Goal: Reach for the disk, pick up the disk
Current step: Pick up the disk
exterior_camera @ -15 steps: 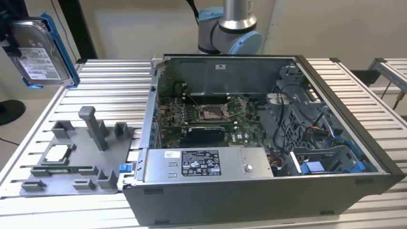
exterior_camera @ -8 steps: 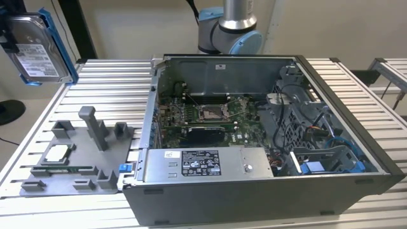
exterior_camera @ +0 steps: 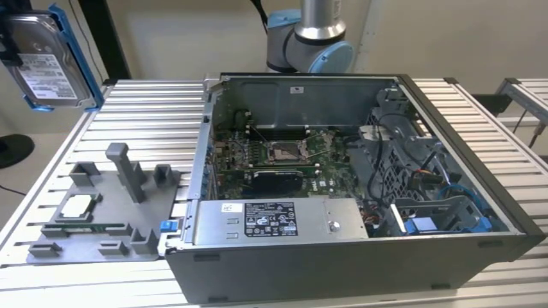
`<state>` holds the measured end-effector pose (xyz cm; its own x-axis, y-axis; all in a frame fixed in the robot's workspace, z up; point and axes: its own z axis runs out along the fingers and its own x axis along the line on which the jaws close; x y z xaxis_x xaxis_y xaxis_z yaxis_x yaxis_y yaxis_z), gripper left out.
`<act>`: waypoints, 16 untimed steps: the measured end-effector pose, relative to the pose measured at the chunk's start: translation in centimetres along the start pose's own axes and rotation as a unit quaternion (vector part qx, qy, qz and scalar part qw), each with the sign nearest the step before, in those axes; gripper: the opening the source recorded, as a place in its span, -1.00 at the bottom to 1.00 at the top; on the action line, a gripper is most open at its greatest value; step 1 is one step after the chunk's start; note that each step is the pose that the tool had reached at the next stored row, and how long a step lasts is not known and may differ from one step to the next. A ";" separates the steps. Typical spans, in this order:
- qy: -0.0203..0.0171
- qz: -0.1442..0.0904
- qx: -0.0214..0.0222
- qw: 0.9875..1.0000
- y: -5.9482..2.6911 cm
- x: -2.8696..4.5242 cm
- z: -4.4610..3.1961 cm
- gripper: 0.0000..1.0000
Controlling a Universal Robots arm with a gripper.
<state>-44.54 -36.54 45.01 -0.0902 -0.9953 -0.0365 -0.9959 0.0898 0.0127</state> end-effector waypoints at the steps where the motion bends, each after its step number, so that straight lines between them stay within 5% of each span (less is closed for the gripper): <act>1: 0.000 0.000 0.000 1.000 0.00 0.00 -0.10 -1.00; 16: 0.000 0.000 0.000 1.000 0.02 -0.07 -1.88 -1.00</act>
<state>-44.54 -36.54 46.89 -0.0902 -0.9953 -0.0364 -0.9959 0.0898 0.0127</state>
